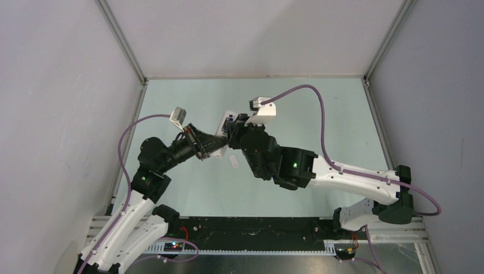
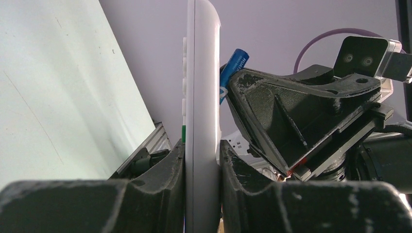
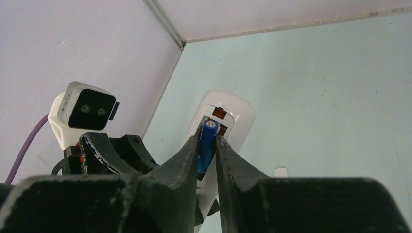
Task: Load the batteries into the remote control
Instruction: Load the battery into the remote control.
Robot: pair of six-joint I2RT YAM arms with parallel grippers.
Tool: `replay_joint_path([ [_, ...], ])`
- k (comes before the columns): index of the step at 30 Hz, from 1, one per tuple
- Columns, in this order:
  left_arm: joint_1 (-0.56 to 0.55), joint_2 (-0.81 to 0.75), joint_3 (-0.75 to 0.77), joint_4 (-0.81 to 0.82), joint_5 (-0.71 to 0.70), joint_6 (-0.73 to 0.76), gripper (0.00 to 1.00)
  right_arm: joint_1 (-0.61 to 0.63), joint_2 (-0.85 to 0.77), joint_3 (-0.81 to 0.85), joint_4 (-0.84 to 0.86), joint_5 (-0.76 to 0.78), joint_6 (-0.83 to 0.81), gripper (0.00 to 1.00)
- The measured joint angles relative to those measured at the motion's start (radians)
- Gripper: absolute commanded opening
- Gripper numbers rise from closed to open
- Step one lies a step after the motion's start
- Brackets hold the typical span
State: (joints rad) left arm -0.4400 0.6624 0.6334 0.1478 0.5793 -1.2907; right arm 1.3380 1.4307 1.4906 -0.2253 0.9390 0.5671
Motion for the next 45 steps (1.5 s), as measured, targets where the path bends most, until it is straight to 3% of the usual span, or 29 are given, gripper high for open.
replay_joint_path([
  [8,0.0,-0.004,0.0,0.011,-0.012,0.0,0.0,0.0,0.0,0.023,-0.055,0.003,-0.002,0.32],
  [12,0.0,-0.004,0.0,0.012,-0.018,0.0,0.0,0.0,-0.001,0.023,-0.059,0.002,-0.004,0.45],
  [15,0.0,-0.004,0.0,0.015,-0.018,0.0,0.0,0.0,-0.007,0.023,-0.06,-0.006,-0.009,0.63],
  [20,0.0,-0.004,0.0,0.016,-0.019,0.005,0.0,-0.008,-0.055,0.023,-0.054,-0.066,-0.013,0.73],
  [23,0.0,-0.004,0.0,0.016,-0.018,0.008,0.0,-0.03,-0.098,0.023,-0.058,-0.126,0.014,0.73],
  [28,0.0,-0.003,0.0,0.016,-0.018,0.008,0.0,-0.135,-0.169,0.006,-0.061,-0.244,0.071,0.53],
  [32,0.0,-0.003,0.0,0.016,-0.018,0.008,0.0,-0.22,-0.183,-0.019,-0.043,-0.378,0.03,0.45],
  [35,0.0,-0.003,-0.011,0.027,-0.018,0.007,0.0,-0.28,-0.163,-0.016,-0.041,-0.536,-0.046,0.44],
  [39,0.0,0.0,-0.034,0.027,-0.016,0.002,0.0,-0.313,-0.089,0.059,-0.121,-0.674,-0.187,0.54],
  [45,0.0,0.003,-0.049,0.024,0.0,-0.021,0.0,-0.278,-0.003,0.179,-0.272,-0.704,-0.354,0.56],
])
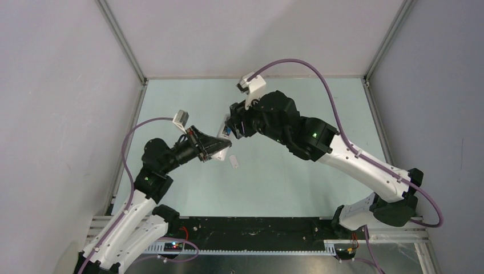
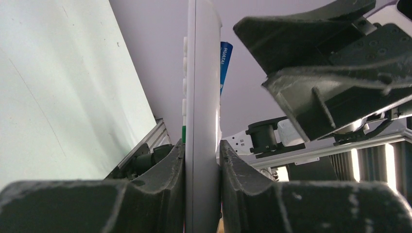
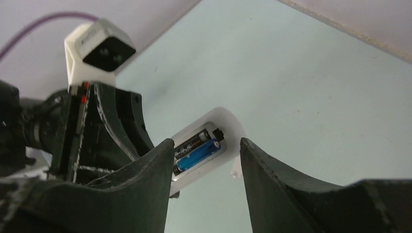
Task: Load the batteries into the remote control
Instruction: Load the battery into the remote control.
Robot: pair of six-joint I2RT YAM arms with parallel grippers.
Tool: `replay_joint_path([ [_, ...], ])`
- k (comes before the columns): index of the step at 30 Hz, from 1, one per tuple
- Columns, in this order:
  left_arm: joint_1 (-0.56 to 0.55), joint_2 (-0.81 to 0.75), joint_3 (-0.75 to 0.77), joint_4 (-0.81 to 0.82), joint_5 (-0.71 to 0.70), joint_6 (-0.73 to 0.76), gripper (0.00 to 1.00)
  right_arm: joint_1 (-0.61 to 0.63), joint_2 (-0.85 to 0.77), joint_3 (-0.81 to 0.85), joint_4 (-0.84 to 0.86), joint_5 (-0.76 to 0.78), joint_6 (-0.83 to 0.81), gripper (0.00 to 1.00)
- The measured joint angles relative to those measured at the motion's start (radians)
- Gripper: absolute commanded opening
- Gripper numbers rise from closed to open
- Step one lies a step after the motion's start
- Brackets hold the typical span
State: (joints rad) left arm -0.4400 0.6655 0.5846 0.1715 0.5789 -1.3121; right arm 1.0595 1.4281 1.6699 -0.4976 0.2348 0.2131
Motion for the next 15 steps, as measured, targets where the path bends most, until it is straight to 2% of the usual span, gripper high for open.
replay_joint_path([
  [6,0.0,0.008,0.0,-0.002,0.013,-0.015,0.0,0.018,0.038,0.064,-0.121,0.001,-0.086,0.46],
  [15,0.0,0.022,-0.002,-0.025,0.027,-0.016,0.0,0.018,0.08,0.089,-0.193,0.002,-0.139,0.46],
])
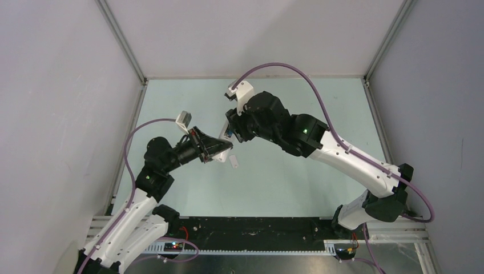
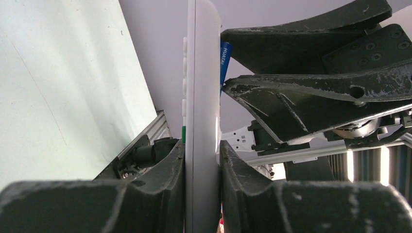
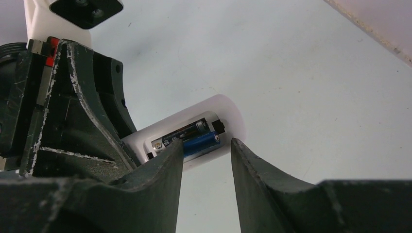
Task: Load the batteries into the remote control
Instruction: Load the battery into the remote control.
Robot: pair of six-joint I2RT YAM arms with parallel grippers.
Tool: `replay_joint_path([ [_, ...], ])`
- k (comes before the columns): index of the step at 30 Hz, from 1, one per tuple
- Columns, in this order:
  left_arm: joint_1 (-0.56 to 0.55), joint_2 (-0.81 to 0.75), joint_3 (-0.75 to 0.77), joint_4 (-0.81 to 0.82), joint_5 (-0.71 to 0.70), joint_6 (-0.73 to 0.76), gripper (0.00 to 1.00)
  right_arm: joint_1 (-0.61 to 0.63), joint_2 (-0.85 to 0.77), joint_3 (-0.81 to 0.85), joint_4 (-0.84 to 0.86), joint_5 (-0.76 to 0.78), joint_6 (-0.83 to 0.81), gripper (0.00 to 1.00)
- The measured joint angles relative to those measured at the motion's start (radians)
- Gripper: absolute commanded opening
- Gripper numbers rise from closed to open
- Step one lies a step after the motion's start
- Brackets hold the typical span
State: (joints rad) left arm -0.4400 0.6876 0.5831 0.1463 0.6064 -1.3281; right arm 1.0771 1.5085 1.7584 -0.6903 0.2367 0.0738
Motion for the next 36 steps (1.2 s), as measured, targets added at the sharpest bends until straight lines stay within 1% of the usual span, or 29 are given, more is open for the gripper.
replay_joint_path([
  [4,0.0,-0.001,-0.006,0.0,0.001,0.0,0.0,-0.004,0.002,0.0,-0.001,-0.004,-0.005,0.51],
  [8,0.0,-0.001,-0.019,-0.003,0.001,0.0,0.0,-0.012,0.002,0.0,0.0,-0.011,-0.005,0.52],
  [11,0.0,-0.001,-0.026,-0.004,0.002,0.0,0.0,-0.021,0.001,0.0,0.003,-0.019,-0.005,0.49],
  [16,0.0,-0.001,-0.028,-0.01,0.002,0.001,0.0,-0.035,0.001,0.0,0.007,-0.053,-0.004,0.4],
  [19,0.0,-0.001,-0.028,-0.013,0.002,0.0,0.0,-0.041,0.001,0.0,0.008,-0.079,-0.002,0.36],
  [28,0.0,-0.002,-0.028,-0.018,0.002,0.001,0.0,-0.059,0.002,0.0,0.008,-0.149,0.005,0.32],
  [36,0.0,-0.002,-0.028,-0.023,0.002,0.001,0.0,-0.078,0.007,0.0,0.014,-0.172,0.014,0.34],
])
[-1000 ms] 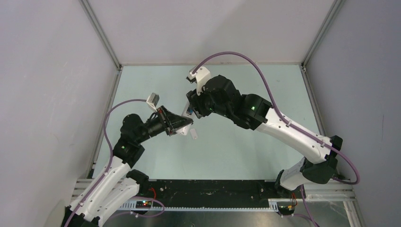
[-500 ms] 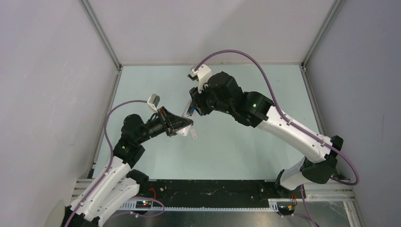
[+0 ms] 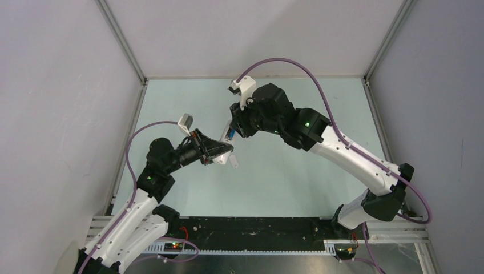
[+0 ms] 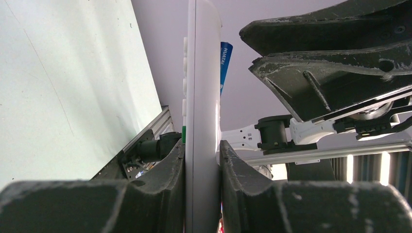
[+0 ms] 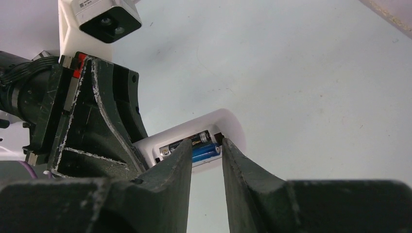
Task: Load the batteries into the remote control
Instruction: Load the battery into the remote control.
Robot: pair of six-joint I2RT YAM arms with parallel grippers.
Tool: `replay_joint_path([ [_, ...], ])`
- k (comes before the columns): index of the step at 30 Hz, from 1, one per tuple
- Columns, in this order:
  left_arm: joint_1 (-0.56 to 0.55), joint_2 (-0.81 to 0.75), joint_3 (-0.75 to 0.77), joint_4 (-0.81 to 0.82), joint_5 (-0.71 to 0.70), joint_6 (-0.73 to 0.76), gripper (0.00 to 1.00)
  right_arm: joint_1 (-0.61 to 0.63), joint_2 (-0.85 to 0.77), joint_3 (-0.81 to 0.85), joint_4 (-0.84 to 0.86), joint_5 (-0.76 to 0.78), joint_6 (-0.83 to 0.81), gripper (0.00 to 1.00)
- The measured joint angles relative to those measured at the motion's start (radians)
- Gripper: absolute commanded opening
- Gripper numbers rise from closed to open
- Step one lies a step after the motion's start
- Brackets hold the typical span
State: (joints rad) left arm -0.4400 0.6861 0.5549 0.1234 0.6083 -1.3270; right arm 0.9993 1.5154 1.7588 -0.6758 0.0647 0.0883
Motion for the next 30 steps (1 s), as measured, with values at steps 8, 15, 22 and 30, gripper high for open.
replay_joint_path([
  [8,0.0,-0.004,0.0,-0.006,0.0,0.002,0.0,-0.012,0.023,0.0,0.008,-0.026,0.014,0.34],
  [15,0.0,-0.006,0.0,-0.011,0.0,0.003,0.0,-0.013,0.032,0.0,0.008,-0.032,0.025,0.31],
  [22,0.0,-0.006,0.0,-0.013,-0.001,0.002,0.0,-0.014,0.032,-0.002,0.009,-0.037,0.042,0.29],
  [30,0.0,-0.006,0.0,-0.022,-0.002,-0.002,0.0,-0.003,0.03,-0.031,0.037,-0.023,0.058,0.28],
])
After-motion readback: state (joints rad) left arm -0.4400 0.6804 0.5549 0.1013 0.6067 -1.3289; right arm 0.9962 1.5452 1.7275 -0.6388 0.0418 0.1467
